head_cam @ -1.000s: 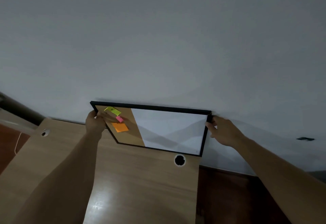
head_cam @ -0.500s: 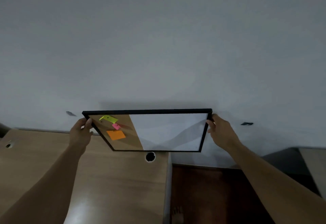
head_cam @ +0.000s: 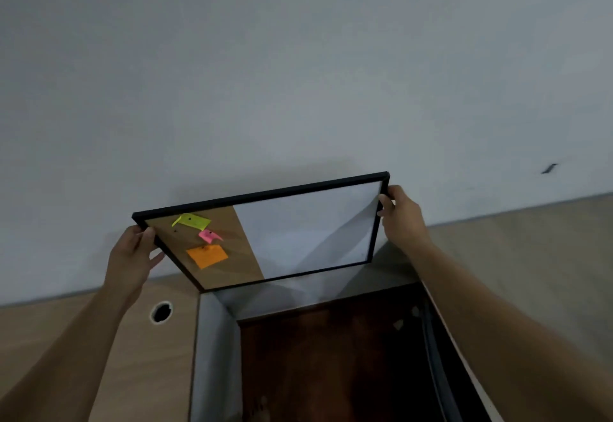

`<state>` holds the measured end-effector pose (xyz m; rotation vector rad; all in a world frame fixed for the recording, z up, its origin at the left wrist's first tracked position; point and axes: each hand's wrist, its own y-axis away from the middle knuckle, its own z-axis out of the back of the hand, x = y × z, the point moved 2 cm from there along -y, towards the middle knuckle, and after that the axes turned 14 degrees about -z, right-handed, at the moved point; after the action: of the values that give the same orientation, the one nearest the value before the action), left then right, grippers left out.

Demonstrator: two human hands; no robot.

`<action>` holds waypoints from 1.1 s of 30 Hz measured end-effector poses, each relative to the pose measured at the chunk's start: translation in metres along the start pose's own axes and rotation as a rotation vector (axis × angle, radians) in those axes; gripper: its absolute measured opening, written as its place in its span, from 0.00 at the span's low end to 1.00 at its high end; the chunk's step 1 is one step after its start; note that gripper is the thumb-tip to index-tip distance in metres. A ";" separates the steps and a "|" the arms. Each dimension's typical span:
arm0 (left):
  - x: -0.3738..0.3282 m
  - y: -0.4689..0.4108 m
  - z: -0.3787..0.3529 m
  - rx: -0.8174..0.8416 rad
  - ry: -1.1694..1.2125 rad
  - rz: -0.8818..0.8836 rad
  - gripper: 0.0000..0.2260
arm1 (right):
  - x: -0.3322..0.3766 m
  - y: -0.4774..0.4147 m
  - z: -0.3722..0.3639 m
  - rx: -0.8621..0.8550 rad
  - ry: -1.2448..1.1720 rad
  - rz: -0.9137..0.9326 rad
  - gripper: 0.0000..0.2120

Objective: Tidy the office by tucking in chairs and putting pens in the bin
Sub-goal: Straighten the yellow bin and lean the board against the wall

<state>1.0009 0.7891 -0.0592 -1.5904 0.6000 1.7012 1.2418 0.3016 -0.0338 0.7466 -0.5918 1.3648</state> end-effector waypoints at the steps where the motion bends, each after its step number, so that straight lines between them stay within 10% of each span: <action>1: -0.005 0.005 -0.022 -0.001 0.024 0.002 0.06 | -0.011 -0.003 0.018 -0.025 -0.017 -0.013 0.11; 17: -0.041 0.087 -0.294 0.176 0.132 0.028 0.06 | -0.204 -0.007 0.209 -0.298 -0.119 -0.318 0.14; 27: -0.026 0.093 -0.327 0.131 0.102 0.080 0.06 | -0.247 -0.021 0.193 -0.083 -0.281 -0.321 0.28; 33: -0.016 0.073 -0.340 0.102 0.137 0.113 0.04 | -0.258 -0.029 0.118 0.102 -0.377 -0.762 0.50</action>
<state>1.1650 0.4841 -0.0976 -1.6359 0.8470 1.6233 1.2435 0.0443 -0.1570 1.1764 -0.4544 0.5528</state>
